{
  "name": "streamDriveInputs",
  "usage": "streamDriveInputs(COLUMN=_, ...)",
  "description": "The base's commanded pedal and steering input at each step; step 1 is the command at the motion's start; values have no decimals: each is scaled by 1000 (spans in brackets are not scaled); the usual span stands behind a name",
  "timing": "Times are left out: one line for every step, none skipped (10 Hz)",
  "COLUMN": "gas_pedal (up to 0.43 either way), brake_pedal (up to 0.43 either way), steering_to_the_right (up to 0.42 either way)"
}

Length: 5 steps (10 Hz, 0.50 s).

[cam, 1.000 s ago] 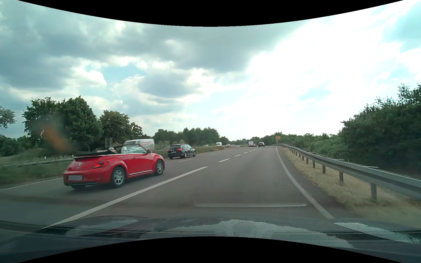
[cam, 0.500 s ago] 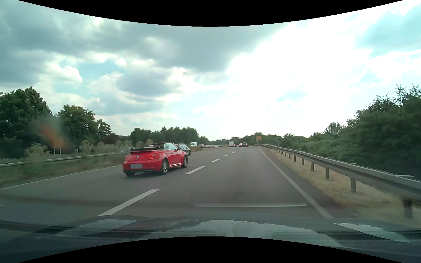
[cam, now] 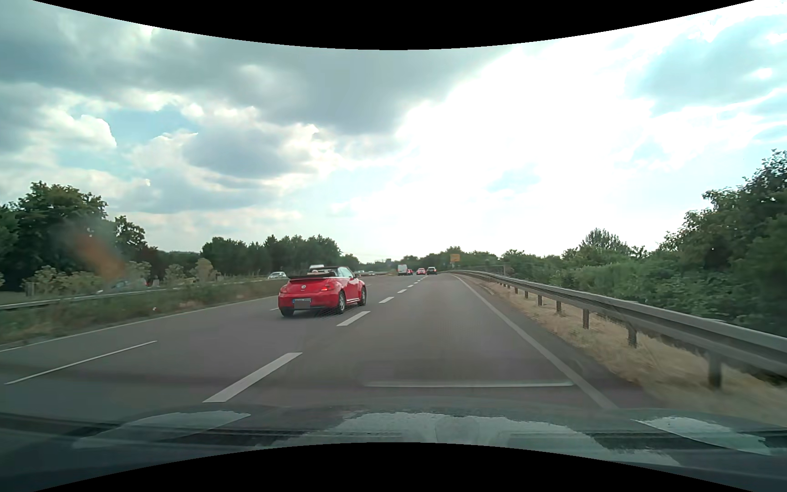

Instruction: Follow the waypoints while adhering to traffic rules and regulations

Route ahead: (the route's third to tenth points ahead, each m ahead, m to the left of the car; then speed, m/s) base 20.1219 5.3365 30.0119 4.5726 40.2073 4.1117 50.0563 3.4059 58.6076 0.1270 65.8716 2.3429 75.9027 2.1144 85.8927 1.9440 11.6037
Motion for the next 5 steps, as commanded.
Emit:
streamDriveInputs(gas_pedal=248, brake_pedal=0, steering_to_the_right=33)
streamDriveInputs(gas_pedal=260, brake_pedal=0, steering_to_the_right=29)
streamDriveInputs(gas_pedal=299, brake_pedal=0, steering_to_the_right=24)
streamDriveInputs(gas_pedal=331, brake_pedal=0, steering_to_the_right=18)
streamDriveInputs(gas_pedal=339, brake_pedal=0, steering_to_the_right=12)
